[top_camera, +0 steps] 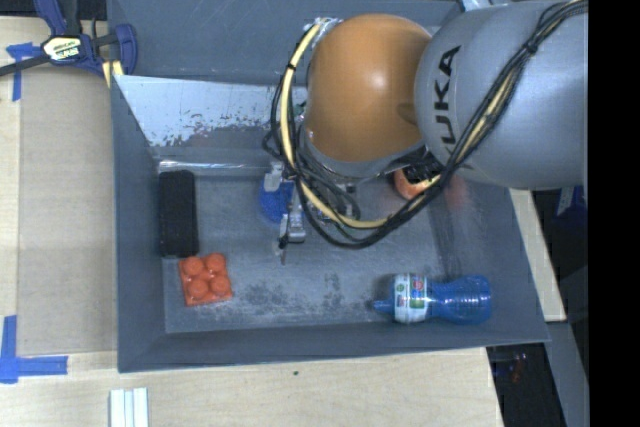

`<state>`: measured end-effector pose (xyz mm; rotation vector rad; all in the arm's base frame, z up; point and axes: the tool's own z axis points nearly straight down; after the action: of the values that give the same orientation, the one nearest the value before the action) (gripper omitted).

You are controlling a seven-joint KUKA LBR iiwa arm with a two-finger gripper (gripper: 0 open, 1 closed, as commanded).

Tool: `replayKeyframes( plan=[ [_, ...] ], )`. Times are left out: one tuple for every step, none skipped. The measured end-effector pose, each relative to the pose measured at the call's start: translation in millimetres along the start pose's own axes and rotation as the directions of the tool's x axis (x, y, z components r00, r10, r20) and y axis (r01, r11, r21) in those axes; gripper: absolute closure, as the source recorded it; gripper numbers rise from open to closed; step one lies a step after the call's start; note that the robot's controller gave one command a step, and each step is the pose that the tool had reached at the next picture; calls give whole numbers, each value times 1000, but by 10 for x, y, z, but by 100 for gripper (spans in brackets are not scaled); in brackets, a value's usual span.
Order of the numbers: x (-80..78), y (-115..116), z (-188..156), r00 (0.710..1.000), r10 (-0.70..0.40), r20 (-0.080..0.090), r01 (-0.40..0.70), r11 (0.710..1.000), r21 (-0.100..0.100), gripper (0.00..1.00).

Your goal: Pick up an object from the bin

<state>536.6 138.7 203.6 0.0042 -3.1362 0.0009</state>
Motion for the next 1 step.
replayKeyframes(
  plan=[
    [-17,-8,-49,1000,3,8,-3,1000,-1,0]
  ],
)
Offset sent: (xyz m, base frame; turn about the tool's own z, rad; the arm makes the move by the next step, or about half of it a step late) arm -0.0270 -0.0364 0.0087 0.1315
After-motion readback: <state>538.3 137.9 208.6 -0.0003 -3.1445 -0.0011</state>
